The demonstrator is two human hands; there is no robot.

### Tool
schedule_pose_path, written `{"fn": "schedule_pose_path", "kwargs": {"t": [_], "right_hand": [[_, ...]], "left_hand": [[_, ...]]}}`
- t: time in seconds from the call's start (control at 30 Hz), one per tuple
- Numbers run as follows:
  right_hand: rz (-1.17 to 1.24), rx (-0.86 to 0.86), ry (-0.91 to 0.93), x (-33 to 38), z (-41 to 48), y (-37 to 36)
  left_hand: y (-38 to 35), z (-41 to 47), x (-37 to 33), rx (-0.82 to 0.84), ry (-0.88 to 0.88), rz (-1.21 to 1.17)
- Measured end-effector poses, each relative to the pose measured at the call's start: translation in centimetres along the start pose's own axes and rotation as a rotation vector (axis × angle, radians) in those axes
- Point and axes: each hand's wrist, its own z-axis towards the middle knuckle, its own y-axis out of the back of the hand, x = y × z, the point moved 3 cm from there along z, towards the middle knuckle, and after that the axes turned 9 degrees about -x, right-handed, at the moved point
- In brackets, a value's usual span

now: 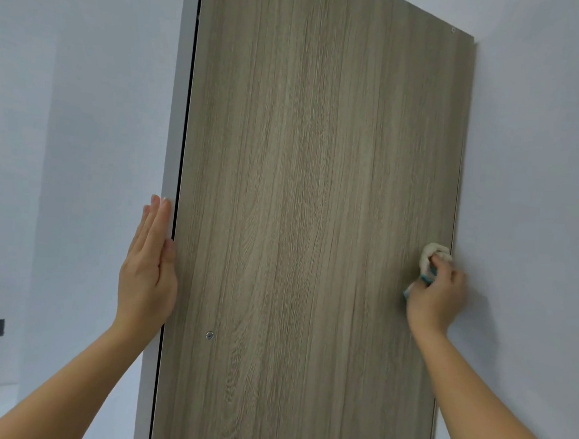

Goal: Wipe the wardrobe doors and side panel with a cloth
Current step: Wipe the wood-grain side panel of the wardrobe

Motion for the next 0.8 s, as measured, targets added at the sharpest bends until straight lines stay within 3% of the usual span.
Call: {"fn": "schedule_pose_path", "kwargs": {"t": [0.13, 0.33, 0.53, 0.8], "right_hand": [[0.185, 0.015, 0.08, 4.3, -5.3, -0.3], [0.402, 0.152, 0.377, 13.5, -15.4, -0.1], [0.458, 0.217, 0.521, 18.1, -20.1, -0.2], [0.497, 0.296, 0.897, 21.6, -25.2, 0.8]], "left_hand": [[0.2, 0.0, 0.0, 0.026, 0.012, -0.032], [1.0, -0.9, 0.6, 0.074, 0.018, -0.073], [2.1, -2.0, 1.2, 0.118, 0.012, -0.094], [2.9, -1.6, 0.9, 0.131, 0.083, -0.136]]}}
